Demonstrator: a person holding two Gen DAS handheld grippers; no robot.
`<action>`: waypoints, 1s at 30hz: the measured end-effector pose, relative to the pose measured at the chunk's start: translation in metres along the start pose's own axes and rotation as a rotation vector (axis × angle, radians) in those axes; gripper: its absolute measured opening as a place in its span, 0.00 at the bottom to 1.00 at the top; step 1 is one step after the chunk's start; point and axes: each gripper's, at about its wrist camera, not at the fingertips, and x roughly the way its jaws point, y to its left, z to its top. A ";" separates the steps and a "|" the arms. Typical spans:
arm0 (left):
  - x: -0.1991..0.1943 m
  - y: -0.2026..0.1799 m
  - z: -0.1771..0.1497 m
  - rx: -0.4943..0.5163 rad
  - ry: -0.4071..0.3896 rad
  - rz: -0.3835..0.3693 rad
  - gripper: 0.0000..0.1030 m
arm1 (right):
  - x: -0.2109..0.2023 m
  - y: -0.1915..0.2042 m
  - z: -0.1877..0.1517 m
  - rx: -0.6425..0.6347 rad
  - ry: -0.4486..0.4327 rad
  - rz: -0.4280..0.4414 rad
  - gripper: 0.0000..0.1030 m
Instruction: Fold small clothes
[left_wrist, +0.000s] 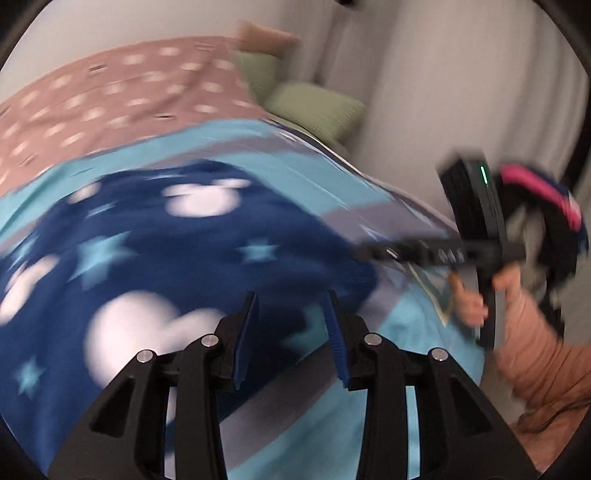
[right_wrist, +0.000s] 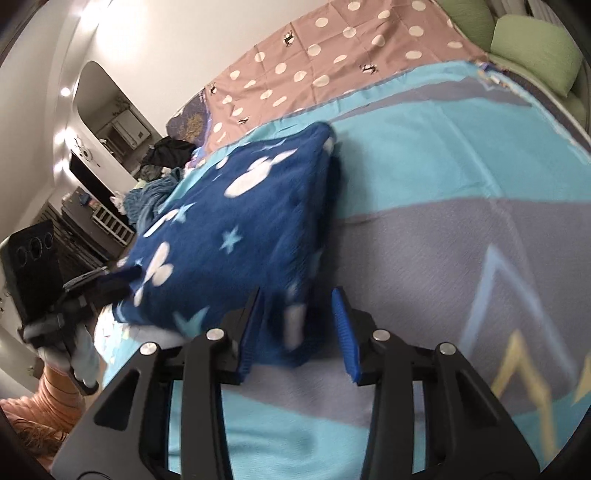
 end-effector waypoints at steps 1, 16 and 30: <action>0.012 -0.009 0.002 0.021 0.020 -0.022 0.36 | 0.001 -0.004 0.006 -0.002 0.007 -0.020 0.39; 0.092 -0.013 -0.016 -0.078 0.118 -0.251 0.37 | 0.090 -0.008 0.073 -0.187 0.171 0.048 0.57; 0.093 -0.026 -0.018 -0.033 0.098 -0.206 0.42 | 0.110 -0.019 0.110 -0.018 0.115 0.170 0.50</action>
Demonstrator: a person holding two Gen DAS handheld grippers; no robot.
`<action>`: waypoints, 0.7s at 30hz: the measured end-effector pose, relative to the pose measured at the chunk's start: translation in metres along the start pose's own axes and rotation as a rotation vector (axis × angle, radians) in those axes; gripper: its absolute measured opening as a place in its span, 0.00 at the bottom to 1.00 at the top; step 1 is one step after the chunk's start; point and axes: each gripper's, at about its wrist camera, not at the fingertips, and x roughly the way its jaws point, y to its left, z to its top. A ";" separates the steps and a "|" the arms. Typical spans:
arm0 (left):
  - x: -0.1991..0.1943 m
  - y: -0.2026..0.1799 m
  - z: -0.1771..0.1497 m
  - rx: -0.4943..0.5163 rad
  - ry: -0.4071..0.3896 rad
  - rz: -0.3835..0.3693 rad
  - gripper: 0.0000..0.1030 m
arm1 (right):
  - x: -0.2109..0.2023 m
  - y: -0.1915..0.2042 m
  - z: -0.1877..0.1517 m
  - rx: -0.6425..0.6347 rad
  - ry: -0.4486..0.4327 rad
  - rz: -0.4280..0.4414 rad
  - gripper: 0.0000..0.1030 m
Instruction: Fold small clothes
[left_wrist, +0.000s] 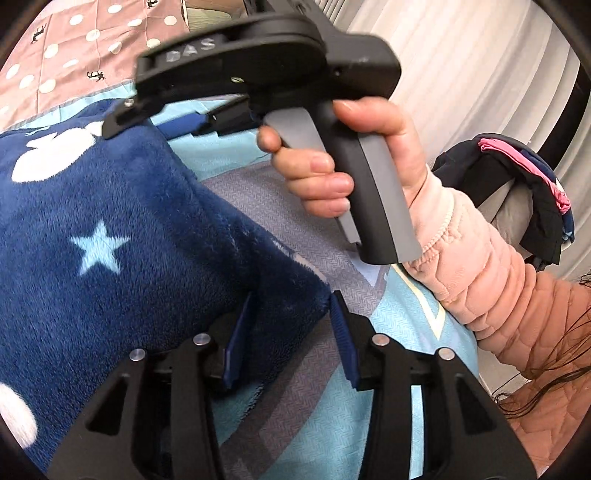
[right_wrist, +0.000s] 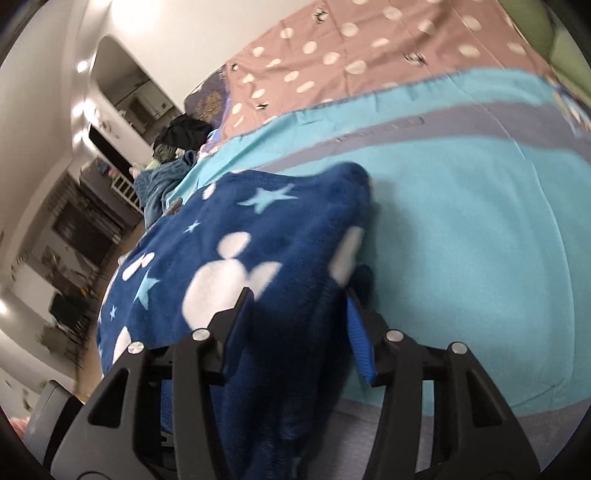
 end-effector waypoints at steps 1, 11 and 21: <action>-0.001 0.000 0.000 -0.002 -0.002 -0.005 0.43 | 0.000 -0.001 0.000 0.013 0.004 0.012 0.50; 0.003 -0.011 0.005 0.070 -0.004 -0.007 0.56 | 0.032 -0.006 0.017 0.105 0.037 -0.023 0.26; 0.010 -0.023 0.001 0.155 0.017 0.070 0.56 | 0.006 -0.020 0.023 0.132 -0.078 -0.114 0.71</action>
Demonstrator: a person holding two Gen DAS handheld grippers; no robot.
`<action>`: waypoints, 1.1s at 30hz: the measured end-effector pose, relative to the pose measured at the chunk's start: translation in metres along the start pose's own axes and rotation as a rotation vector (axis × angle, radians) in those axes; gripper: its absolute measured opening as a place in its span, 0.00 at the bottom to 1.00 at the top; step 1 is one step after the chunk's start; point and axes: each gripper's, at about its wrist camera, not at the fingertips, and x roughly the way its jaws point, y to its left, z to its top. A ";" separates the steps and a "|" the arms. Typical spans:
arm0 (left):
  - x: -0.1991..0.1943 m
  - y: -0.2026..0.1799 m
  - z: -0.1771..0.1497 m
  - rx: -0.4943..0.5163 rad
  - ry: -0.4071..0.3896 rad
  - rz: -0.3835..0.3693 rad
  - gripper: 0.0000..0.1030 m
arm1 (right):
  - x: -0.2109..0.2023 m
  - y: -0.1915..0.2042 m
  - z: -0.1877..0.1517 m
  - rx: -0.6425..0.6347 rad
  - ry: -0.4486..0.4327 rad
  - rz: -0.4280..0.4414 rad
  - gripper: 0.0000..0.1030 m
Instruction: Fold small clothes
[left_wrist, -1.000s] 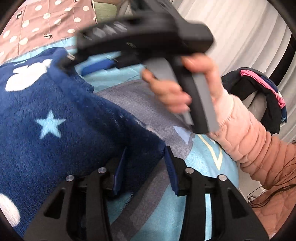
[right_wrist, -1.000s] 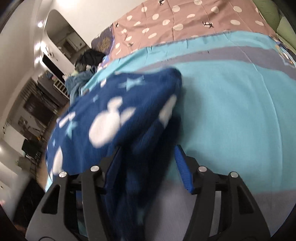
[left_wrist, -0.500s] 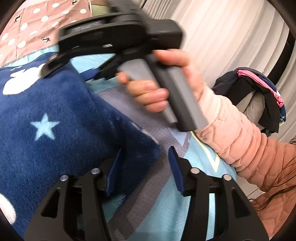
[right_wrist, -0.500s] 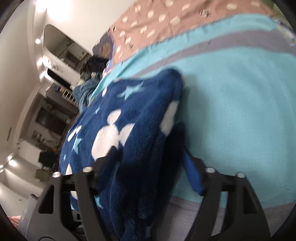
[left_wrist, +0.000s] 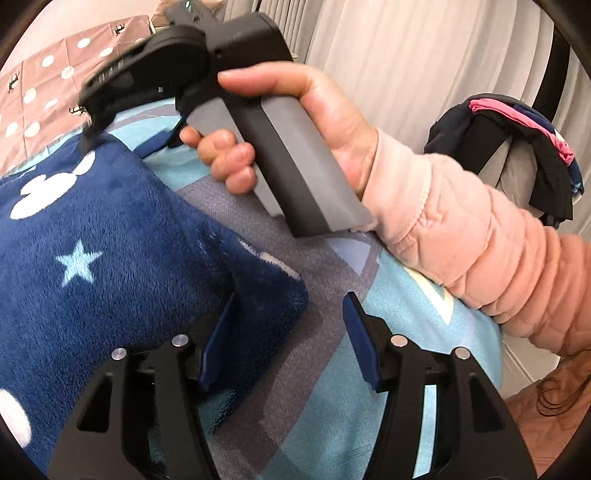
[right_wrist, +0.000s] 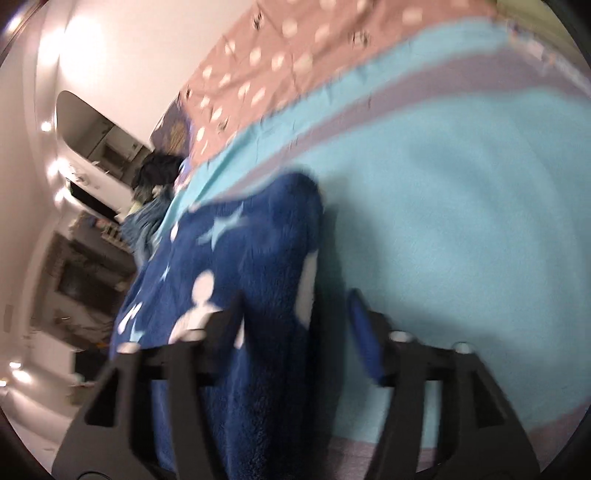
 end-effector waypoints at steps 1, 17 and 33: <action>0.000 0.001 0.000 -0.004 0.000 -0.003 0.57 | 0.009 -0.003 0.002 0.014 0.030 -0.012 0.71; -0.113 0.015 -0.053 -0.122 -0.210 0.096 0.56 | -0.044 0.072 -0.029 -0.263 -0.087 -0.306 0.51; -0.307 0.152 -0.247 -0.727 -0.509 0.346 0.56 | 0.001 0.321 -0.223 -0.983 -0.032 -0.116 0.55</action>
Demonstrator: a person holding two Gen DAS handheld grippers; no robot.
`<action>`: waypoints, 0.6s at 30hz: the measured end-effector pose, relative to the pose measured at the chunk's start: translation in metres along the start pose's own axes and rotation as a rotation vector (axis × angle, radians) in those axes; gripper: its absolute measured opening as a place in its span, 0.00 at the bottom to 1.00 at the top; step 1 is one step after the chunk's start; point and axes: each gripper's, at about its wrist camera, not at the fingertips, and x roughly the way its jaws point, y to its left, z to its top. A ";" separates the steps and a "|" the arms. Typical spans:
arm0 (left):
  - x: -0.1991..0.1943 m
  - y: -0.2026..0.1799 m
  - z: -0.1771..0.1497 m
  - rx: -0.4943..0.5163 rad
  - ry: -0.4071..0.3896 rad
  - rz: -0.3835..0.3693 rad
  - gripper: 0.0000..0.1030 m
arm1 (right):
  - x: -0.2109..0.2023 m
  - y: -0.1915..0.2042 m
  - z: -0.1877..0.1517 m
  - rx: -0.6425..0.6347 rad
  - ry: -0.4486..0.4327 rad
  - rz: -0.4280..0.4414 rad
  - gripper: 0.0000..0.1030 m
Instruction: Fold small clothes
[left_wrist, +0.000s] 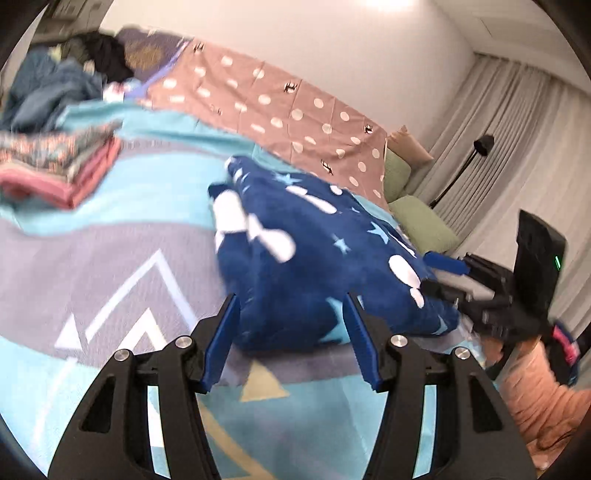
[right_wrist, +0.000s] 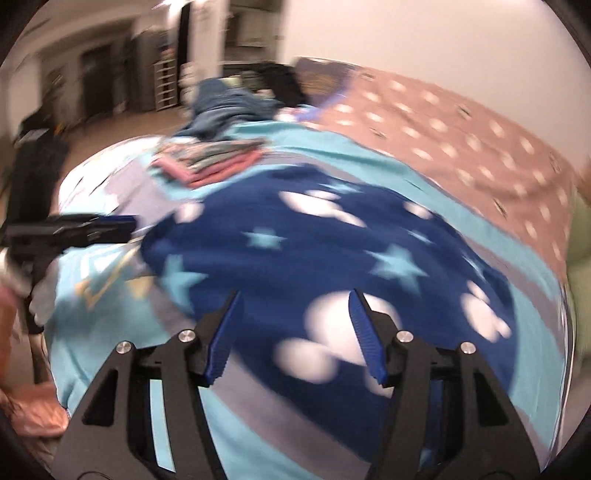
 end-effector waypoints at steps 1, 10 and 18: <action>0.003 0.003 0.001 -0.003 0.006 -0.021 0.56 | 0.003 0.014 0.002 -0.030 -0.009 -0.010 0.55; 0.046 0.019 0.019 -0.029 0.123 -0.187 0.07 | 0.027 0.052 0.004 -0.122 -0.002 -0.080 0.56; 0.022 0.055 -0.003 -0.125 0.092 -0.201 0.04 | 0.045 0.070 -0.005 -0.226 0.035 -0.093 0.68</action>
